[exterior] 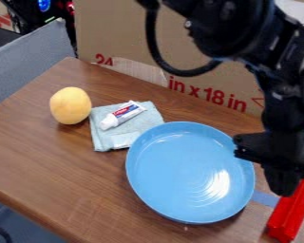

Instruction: Put the red object on the cloth

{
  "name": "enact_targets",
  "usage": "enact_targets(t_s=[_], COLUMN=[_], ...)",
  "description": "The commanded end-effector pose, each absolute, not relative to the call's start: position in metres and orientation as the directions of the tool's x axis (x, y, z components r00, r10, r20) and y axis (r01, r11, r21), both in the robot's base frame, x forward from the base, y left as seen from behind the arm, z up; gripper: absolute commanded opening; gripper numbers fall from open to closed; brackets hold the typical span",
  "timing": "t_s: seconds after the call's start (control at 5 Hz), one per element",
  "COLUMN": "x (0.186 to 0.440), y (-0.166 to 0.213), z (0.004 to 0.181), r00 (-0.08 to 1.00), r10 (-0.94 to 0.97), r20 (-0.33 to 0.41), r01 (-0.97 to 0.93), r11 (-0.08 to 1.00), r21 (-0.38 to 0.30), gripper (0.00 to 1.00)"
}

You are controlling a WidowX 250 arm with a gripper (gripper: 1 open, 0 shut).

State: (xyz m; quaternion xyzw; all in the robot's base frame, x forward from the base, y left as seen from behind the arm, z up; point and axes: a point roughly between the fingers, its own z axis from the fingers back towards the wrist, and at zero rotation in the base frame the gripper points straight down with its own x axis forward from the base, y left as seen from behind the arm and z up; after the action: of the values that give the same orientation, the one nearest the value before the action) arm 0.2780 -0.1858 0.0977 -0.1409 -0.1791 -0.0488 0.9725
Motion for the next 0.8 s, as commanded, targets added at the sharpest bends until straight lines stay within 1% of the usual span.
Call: enact_targets(t_s=[0.0,0.2,0.4,0.6], x=[0.267,0.256,0.278,0.296], y=[-0.202,-0.205,-0.209,-0.216], z=[0.112,0.104,0.13,0.129], r00=[0.921,0.923,0.924,0.932], r10=[-0.028,-0.036,0.001,0.005], r20=[0.388,0.382,0.383,0.361], r01=[0.149,0.152,0.122,0.117], r11=[0.947,0.949,0.948,0.942], r21=[-0.284,-0.277,-0.295,-0.315], gripper=[0.0,0.0,0.0,0.0])
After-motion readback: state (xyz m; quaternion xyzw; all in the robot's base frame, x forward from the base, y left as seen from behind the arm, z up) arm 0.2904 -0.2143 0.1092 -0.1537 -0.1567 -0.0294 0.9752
